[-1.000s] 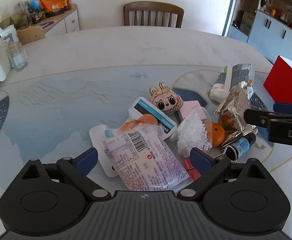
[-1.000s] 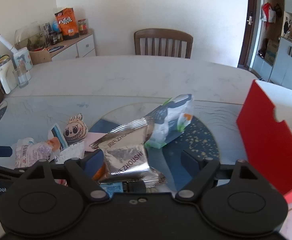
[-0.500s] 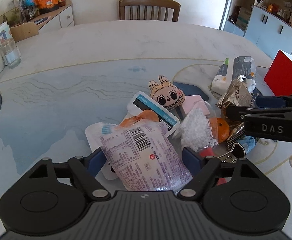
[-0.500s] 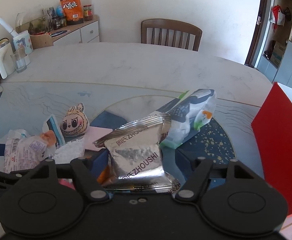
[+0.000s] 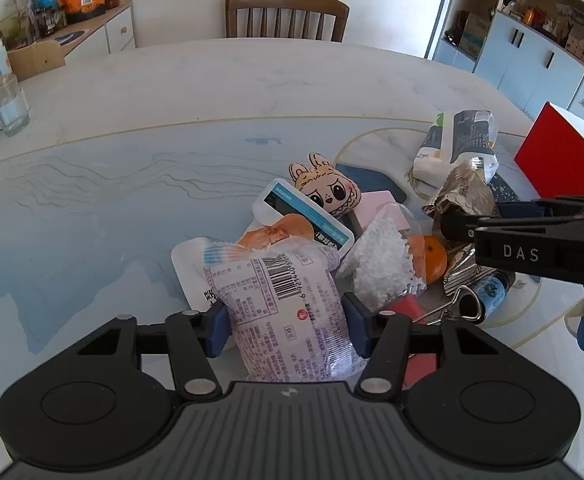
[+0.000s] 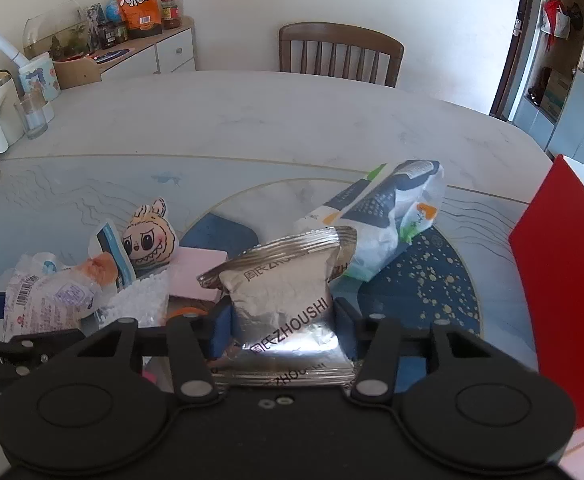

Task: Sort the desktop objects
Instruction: 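Lift both bags and carry them toward the red box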

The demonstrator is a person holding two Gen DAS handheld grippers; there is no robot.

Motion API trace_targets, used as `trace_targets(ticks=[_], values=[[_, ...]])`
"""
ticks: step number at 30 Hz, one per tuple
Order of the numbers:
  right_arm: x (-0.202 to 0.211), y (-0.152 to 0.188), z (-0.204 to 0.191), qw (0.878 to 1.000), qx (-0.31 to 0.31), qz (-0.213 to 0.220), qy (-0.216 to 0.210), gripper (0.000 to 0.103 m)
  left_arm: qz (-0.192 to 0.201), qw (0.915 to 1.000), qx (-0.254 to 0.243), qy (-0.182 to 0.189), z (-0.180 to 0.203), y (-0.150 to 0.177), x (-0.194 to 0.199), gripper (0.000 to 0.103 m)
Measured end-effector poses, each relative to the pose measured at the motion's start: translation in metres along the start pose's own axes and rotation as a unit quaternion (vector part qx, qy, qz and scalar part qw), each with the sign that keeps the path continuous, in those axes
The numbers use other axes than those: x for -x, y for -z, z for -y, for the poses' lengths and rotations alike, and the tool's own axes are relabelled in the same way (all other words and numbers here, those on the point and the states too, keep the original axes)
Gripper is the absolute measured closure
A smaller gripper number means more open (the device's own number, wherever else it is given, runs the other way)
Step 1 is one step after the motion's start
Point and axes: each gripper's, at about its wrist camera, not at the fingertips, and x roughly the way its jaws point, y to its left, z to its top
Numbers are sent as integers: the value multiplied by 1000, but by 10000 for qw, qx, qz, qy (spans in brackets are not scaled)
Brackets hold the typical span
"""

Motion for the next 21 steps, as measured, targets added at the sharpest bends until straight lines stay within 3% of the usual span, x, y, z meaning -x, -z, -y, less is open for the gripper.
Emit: trace_targets(ticks=[13, 21], values=[[39, 0, 10, 9996, -122, 246, 57, 53, 170, 9996, -70, 209, 3, -4, 29, 51], [68, 3, 21, 9990, -149, 372, -182, 53, 313, 9992, -133, 214, 22, -7, 47, 51]])
